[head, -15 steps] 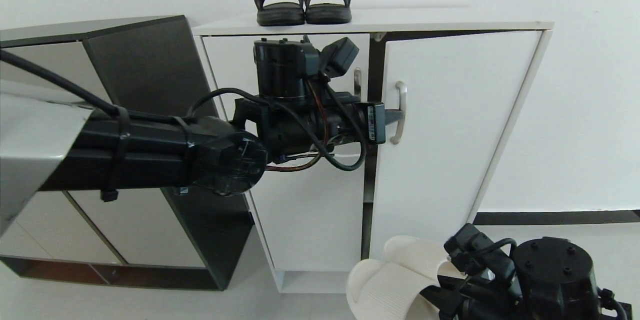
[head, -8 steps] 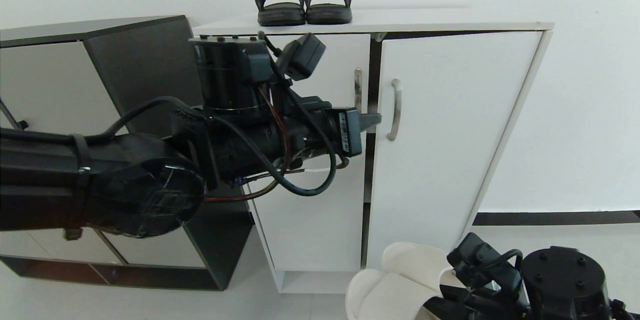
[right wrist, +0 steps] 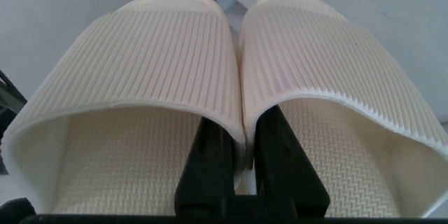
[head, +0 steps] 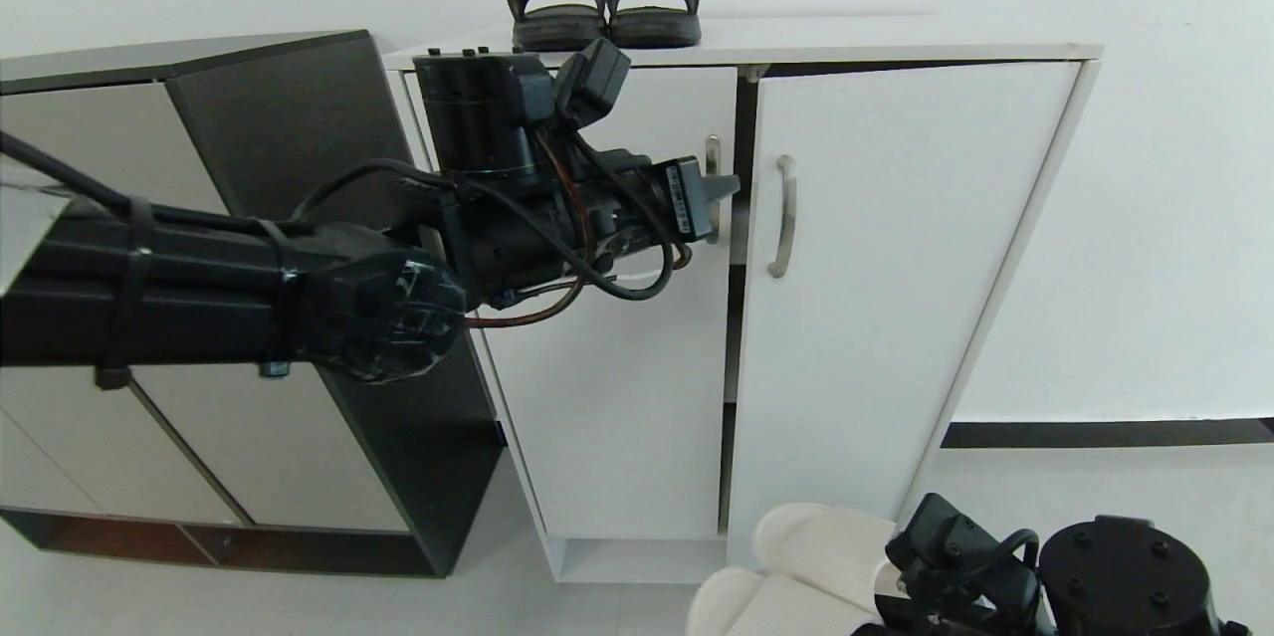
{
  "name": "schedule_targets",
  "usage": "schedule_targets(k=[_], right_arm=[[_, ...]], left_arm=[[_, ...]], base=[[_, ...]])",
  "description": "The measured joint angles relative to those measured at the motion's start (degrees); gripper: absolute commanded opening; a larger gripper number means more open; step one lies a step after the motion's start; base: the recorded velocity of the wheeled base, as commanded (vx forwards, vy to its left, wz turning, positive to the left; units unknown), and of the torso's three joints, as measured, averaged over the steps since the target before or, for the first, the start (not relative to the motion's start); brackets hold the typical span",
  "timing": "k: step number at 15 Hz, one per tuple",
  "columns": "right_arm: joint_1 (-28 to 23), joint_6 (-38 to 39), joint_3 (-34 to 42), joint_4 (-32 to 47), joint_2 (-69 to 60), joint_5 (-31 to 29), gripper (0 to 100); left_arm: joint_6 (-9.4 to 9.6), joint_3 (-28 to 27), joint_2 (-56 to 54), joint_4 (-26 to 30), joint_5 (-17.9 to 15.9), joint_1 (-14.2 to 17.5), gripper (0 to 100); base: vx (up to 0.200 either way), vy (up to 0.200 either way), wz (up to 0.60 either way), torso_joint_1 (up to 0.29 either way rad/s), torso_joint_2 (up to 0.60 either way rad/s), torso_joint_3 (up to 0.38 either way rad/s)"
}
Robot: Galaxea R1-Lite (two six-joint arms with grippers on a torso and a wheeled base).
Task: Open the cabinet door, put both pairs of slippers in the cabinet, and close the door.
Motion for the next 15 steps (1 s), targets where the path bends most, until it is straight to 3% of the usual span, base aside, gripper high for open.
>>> schedule_targets(k=[9,12,15], right_arm=[[1.13,-0.99,0.88,0.0,1.08,0.29,0],[1.57,-0.99,1.18,0.02,1.49,0.27,0],[2.27,-0.98,1.35,0.0,1.83,0.38,0]], left_arm=[[-0.06,-11.48,10.72,-1.27,0.16,1.6,0],[-0.06,-12.46,12.23,-1.27,0.16,1.63,0],[-0.06,-11.29,12.2,-1.27,0.18,1.41,0]], base=[[0.0,0.0,0.0,0.0,0.0,0.0],[0.0,0.0,0.0,0.0,0.0,0.0],[-0.2,0.0,0.0,0.005,0.0,0.001]])
